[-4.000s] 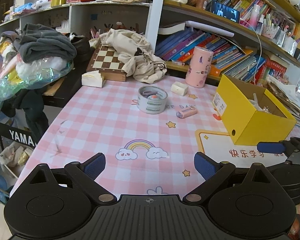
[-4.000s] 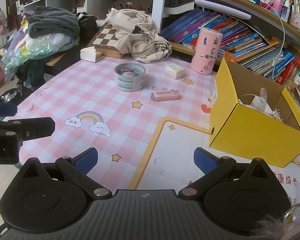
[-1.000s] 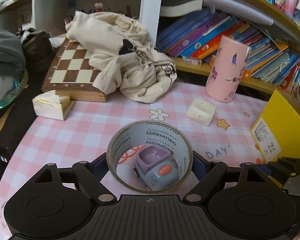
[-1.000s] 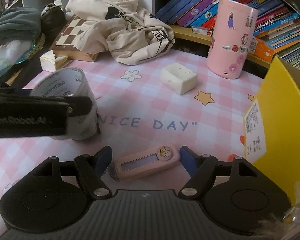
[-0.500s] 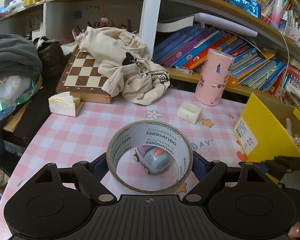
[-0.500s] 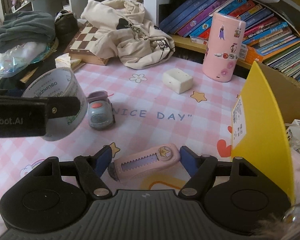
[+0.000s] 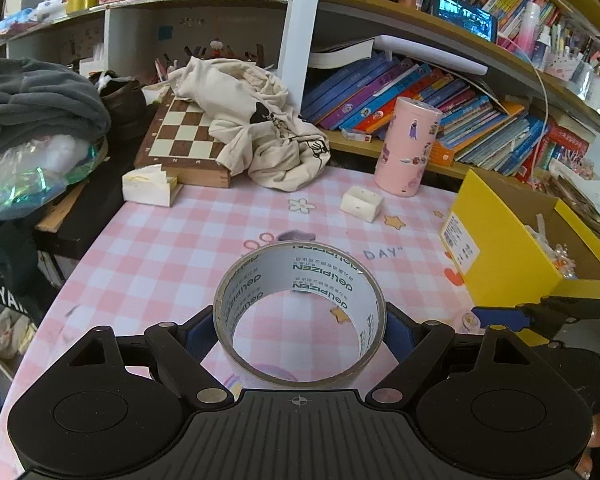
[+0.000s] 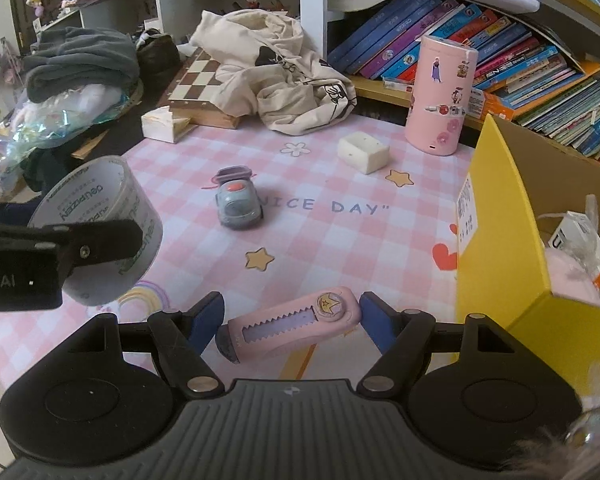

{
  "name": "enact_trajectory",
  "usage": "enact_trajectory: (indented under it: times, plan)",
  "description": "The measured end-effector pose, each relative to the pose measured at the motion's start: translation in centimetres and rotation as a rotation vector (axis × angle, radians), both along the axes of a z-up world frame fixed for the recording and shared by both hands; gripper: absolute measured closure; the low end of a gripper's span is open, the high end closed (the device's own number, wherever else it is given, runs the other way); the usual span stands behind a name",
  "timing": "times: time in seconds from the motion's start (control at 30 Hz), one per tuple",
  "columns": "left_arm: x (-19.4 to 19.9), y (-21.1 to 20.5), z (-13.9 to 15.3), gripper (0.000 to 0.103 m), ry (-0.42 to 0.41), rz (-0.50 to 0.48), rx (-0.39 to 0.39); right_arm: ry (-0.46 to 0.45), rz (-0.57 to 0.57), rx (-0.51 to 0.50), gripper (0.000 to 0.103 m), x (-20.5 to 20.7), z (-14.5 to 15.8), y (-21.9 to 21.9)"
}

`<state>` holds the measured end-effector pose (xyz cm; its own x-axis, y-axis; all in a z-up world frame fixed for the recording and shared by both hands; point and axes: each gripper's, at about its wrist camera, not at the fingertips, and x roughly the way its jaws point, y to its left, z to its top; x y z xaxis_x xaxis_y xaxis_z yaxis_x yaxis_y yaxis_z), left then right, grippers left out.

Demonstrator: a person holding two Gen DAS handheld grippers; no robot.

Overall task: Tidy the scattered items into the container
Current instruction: 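Grasp and lift the tape roll with the left gripper while the right gripper holds the comb, then carry the tape roll and pink comb over the yellow box with both grippers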

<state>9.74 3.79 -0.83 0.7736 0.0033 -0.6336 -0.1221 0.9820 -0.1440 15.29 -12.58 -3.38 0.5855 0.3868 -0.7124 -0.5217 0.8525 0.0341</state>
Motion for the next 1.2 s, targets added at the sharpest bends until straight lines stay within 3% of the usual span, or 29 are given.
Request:
enact_trajectory:
  times: [0.67, 1.2]
  plan:
    - [-7.7, -0.3, 1.7, 0.018, -0.06, -0.019, -0.019, -0.02, -0.033, 0.035, 0.03, -6.8, 2.2, -1.6]
    - [-9.8, -2.3, 1.6, 0.018, -0.074, -0.124, -0.051, -0.031, -0.125, 0.013, 0.03, -10.4, 2.6, -4.2]
